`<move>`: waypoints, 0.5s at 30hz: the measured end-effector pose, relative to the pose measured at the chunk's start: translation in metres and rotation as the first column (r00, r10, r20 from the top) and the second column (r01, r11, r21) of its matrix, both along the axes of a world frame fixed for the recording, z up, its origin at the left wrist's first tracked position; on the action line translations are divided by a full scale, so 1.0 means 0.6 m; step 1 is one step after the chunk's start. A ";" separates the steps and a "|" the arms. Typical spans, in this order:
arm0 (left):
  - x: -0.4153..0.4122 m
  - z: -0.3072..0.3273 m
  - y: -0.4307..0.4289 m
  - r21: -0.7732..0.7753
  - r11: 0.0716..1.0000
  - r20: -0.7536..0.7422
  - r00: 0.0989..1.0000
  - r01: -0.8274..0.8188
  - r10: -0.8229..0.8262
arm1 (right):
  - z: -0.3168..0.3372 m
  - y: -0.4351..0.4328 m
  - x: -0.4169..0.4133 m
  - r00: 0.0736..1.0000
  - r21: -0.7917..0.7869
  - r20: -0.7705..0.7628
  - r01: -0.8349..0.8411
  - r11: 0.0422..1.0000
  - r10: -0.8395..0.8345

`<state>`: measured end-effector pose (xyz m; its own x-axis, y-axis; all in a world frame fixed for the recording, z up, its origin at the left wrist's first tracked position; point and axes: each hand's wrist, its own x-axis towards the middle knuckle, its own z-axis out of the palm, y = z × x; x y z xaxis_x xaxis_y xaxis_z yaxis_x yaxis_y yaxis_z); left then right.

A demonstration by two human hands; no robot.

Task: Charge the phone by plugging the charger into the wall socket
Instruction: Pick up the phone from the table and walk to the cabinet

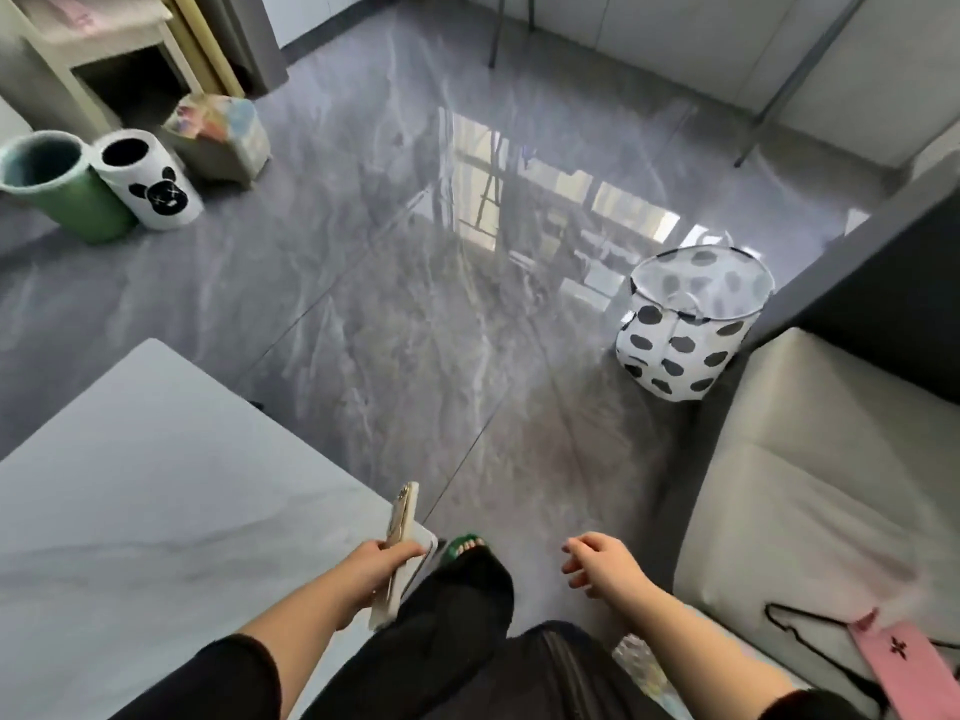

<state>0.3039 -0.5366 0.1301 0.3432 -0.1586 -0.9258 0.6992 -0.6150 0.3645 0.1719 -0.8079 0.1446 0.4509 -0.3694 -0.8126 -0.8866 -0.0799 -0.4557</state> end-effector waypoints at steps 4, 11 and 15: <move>0.088 -0.001 -0.085 -0.090 0.983 -0.093 0.984 -0.158 0.150 | 0.006 -0.109 0.076 0.998 -0.023 -0.053 0.043 0.999 -0.044; 0.258 0.000 -0.225 -0.153 0.875 -0.128 0.887 -0.460 0.444 | -0.008 -0.304 0.268 0.982 -0.034 -0.188 -0.041 0.999 0.034; 0.327 -0.004 -0.269 -0.153 0.750 -0.127 0.765 -0.643 0.631 | -0.015 -0.364 0.434 0.938 -0.042 -0.223 -0.281 0.959 0.265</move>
